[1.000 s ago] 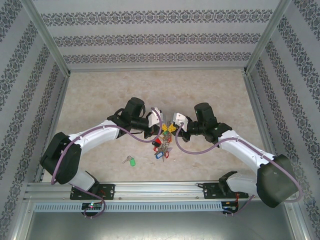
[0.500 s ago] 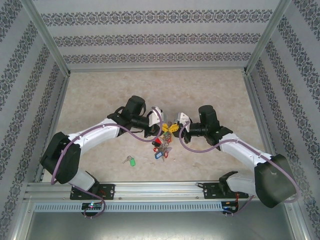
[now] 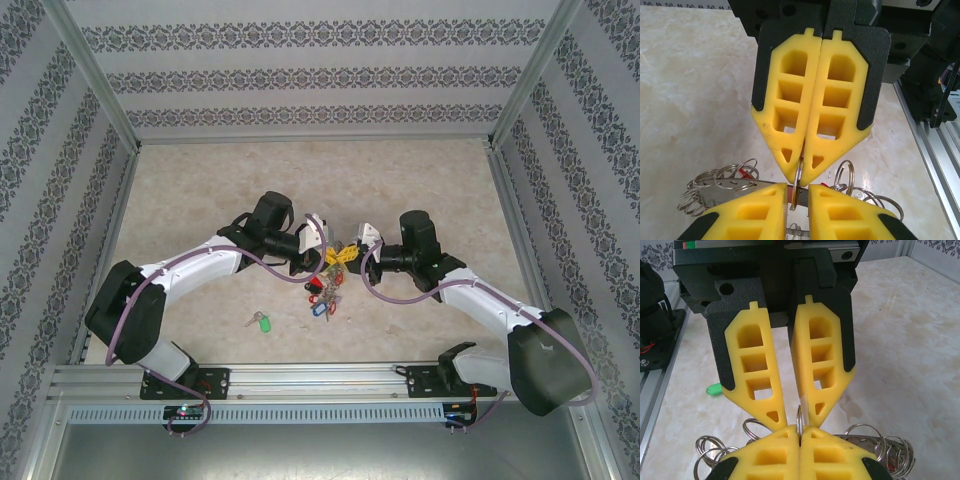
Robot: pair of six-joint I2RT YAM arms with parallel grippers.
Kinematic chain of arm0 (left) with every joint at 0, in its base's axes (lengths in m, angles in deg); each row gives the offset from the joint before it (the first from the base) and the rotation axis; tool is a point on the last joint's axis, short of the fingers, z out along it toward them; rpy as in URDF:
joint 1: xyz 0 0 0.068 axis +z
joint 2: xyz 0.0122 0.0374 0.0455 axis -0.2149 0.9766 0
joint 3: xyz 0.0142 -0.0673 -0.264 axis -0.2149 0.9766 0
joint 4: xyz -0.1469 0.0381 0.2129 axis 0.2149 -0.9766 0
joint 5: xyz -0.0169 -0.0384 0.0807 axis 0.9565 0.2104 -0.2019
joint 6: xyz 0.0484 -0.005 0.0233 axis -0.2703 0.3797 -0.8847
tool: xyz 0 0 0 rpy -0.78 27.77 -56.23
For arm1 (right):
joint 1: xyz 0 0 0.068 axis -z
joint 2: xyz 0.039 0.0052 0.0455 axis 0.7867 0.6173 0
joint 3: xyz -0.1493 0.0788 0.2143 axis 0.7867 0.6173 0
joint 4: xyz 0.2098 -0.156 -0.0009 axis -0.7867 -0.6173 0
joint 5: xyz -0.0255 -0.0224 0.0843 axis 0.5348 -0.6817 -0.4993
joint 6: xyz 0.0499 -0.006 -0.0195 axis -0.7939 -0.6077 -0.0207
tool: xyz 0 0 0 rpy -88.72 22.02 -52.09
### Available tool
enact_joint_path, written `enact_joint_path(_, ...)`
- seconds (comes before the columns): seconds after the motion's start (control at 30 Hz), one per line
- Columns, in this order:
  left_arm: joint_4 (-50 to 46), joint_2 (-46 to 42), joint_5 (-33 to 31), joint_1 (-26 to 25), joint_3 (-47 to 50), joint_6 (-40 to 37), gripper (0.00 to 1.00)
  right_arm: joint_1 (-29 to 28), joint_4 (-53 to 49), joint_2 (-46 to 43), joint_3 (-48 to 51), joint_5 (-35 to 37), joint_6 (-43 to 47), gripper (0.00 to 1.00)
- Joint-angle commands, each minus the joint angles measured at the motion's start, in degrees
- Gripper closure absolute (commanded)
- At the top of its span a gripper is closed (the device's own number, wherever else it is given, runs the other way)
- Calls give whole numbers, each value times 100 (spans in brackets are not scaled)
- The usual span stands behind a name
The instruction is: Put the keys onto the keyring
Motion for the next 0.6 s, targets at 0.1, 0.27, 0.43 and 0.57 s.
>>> enact_joint_path(0.1,-187,107,177,-13,-208,-114,89,47,360,-140,-36,-375,-60,100)
enact_joint_path(0.27,-245,119,170,-18,-234,-152,100,50,305,-144,-60,-346,-53,100)
enact_joint_path(0.43,43,-13,-46,-13,-54,-6,100,52,-34,-268,-80,36,72,84)
enact_joint_path(0.57,701,-308,-673,5,302,268,100,51,-447,-610,-68,440,265,76)
